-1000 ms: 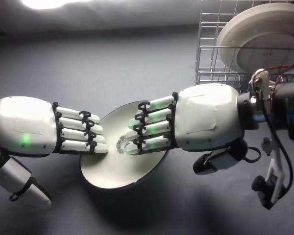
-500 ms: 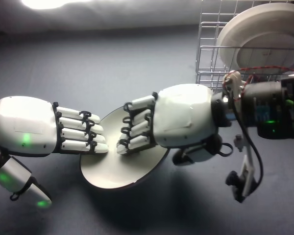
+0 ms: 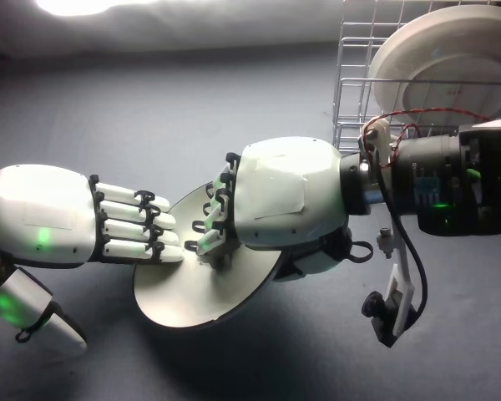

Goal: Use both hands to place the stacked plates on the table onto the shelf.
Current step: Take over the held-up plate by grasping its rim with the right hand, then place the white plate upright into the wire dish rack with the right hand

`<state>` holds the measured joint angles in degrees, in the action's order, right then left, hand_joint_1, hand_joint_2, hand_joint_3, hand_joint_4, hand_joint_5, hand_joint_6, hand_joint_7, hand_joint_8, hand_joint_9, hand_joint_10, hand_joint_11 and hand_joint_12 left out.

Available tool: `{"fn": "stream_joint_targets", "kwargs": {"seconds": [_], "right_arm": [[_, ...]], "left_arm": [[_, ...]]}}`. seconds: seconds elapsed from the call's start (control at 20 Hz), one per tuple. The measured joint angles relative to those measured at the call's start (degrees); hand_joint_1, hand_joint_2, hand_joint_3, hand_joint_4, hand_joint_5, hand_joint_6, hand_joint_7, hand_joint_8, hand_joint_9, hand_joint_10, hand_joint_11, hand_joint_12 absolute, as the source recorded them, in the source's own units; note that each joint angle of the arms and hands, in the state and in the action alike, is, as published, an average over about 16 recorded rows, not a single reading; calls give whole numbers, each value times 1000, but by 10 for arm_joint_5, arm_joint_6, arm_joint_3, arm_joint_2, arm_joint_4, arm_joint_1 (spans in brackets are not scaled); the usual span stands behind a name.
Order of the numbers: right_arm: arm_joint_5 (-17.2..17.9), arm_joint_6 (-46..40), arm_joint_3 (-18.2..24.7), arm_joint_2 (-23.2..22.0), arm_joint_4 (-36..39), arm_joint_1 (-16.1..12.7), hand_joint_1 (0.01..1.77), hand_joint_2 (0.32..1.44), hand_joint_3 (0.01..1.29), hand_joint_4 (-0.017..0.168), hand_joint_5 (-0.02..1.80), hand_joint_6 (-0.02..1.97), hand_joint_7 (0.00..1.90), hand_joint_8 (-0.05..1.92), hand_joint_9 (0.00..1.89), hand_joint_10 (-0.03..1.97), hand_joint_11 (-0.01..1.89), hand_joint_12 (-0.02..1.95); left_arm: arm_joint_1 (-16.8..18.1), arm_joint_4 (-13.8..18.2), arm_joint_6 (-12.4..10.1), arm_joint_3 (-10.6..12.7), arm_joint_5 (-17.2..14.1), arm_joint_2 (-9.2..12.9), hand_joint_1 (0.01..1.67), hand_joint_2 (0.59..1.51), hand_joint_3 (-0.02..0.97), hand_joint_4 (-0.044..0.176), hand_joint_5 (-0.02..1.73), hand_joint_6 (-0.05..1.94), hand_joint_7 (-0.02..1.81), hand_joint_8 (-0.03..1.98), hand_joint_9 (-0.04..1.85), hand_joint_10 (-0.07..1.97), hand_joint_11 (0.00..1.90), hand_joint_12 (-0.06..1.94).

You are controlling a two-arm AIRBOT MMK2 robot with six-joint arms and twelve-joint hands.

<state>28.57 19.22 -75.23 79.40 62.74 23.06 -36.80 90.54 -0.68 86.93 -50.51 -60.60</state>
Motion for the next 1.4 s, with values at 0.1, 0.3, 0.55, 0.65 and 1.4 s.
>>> {"fn": "stream_joint_targets", "kwargs": {"seconds": [0.1, 0.3, 0.55, 0.65, 1.4], "right_arm": [[2, 0, 5, -6, -1, -1, 1178, 1030, 13, -8, 694, 480, 813, 393, 885, 618, 721, 1121], [8, 1, 19, -24, -6, -4, 1202, 995, 13, -9, 728, 663, 863, 573, 954, 822, 864, 1088], [17, 1, 50, -62, -41, -13, 1234, 975, 13, -8, 770, 773, 902, 727, 1003, 940, 916, 1068], [20, 1, 65, -79, -62, -19, 1252, 975, 12, -8, 792, 800, 922, 762, 1011, 934, 914, 1067], [-22, -26, 173, -181, -293, -95, 1358, 979, 14, -2, 927, 994, 1043, 879, 998, 978, 879, 1080]], "left_arm": [[9, 5, -3, -3, -3, 3, 16, 1087, 20, -8, 10, -32, 37, -5, 11, -10, 29, 2], [34, 13, -10, -11, -9, 17, 16, 1091, 20, -5, 29, -19, 39, -2, 17, -4, 28, 10], [74, 23, -26, -25, -22, 48, 16, 1097, 20, -2, 44, -4, 34, 1, 18, 4, 24, 17], [89, 27, -34, -31, -27, 64, 16, 1099, 20, 0, 49, 2, 32, 2, 19, 7, 22, 16], [152, 48, -86, -55, -62, 159, 15, 1103, 20, -1, 62, 8, 32, 2, 20, 7, 18, 9]]}}
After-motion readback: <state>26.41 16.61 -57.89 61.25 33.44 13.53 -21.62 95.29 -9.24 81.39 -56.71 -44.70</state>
